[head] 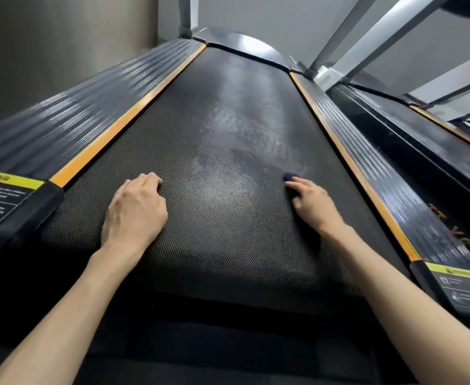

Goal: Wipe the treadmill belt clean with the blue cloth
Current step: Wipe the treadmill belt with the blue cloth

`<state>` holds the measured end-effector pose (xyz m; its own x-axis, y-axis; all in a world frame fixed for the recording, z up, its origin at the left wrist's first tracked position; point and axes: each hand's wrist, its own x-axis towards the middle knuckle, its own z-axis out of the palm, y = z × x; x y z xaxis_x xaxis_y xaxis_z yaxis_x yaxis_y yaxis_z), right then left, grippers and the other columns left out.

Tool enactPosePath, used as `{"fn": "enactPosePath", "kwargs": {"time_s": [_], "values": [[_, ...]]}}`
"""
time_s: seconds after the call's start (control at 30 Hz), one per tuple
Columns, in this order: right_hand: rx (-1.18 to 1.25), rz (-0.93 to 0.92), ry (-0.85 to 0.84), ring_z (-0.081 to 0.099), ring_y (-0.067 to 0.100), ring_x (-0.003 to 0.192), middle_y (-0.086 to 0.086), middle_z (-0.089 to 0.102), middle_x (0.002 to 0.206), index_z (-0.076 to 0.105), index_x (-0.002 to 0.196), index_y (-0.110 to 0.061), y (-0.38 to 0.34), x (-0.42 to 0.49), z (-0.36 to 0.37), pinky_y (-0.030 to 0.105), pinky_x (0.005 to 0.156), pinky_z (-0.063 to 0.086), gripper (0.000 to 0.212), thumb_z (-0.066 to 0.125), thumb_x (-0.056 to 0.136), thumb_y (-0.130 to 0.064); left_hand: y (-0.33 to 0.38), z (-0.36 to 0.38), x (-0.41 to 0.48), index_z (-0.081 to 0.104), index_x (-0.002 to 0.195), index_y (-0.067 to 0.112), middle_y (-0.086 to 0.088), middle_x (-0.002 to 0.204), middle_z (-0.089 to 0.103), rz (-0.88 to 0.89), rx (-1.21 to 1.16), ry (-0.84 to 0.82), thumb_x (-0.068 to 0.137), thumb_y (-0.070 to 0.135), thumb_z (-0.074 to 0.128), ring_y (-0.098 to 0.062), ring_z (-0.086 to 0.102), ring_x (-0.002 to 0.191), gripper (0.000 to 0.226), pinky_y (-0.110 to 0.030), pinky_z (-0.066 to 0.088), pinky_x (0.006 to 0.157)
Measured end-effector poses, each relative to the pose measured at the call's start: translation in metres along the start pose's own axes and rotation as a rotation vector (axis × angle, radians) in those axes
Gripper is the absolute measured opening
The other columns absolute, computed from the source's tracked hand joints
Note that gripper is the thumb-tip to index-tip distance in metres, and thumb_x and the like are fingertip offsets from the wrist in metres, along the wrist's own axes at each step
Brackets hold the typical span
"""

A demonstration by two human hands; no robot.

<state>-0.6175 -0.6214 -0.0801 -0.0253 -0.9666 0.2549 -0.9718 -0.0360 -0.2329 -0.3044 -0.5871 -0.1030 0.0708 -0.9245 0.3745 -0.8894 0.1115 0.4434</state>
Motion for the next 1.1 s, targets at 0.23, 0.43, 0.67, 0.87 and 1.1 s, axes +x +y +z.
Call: {"fn": "enactPosePath", "kwargs": {"time_s": [0.23,0.43,0.67,0.87,1.1], "values": [[0.024,0.196,0.024,0.039,0.021,0.132,0.002,0.042,0.144,0.055,0.129,-0.019,0.02,0.004,0.0,0.028,0.106,0.029,0.037,0.051,0.092,-0.02,-0.001,0.009,0.001,0.053,0.119,0.002,-0.016,0.119,0.057,0.017,0.041,-0.005,0.086,0.006,0.044,-0.032,0.05,0.114,0.034,-0.041,0.027,0.11],[0.119,0.067,0.03,0.043,0.016,0.129,-0.001,0.05,0.138,0.058,0.127,-0.017,-0.036,-0.015,0.004,0.025,0.105,0.03,0.041,0.048,0.09,-0.005,0.002,0.013,0.003,0.051,0.122,0.001,-0.018,0.125,0.055,0.001,0.068,-0.015,0.086,0.005,0.043,-0.032,0.046,0.122,0.037,-0.041,0.023,0.112],[0.235,-0.556,-0.074,0.048,0.033,0.125,0.014,0.054,0.133,0.059,0.124,-0.005,-0.159,-0.071,0.039,0.033,0.107,0.03,0.053,0.055,0.074,0.011,-0.002,0.006,0.002,0.053,0.118,0.004,-0.018,0.123,0.055,0.003,0.062,-0.043,0.085,0.006,0.041,-0.036,0.047,0.118,0.036,-0.043,0.027,0.107],[0.038,-0.15,-0.047,0.04,0.016,0.131,-0.008,0.047,0.141,0.057,0.129,-0.022,-0.051,-0.031,0.007,0.026,0.105,0.031,0.051,0.047,0.085,0.001,-0.004,0.002,-0.001,0.052,0.121,0.005,-0.014,0.124,0.055,0.023,0.042,-0.039,0.088,0.007,0.039,-0.031,0.048,0.116,0.036,-0.04,0.026,0.109],[0.09,0.303,0.055,0.042,0.024,0.129,-0.002,0.047,0.141,0.057,0.128,-0.018,-0.031,-0.042,-0.018,0.03,0.1,0.034,0.045,0.044,0.088,-0.003,0.008,0.006,-0.001,0.045,0.126,0.003,-0.018,0.132,0.048,0.001,0.118,-0.078,0.087,0.007,0.038,-0.032,0.039,0.127,0.04,-0.039,0.019,0.113]]}}
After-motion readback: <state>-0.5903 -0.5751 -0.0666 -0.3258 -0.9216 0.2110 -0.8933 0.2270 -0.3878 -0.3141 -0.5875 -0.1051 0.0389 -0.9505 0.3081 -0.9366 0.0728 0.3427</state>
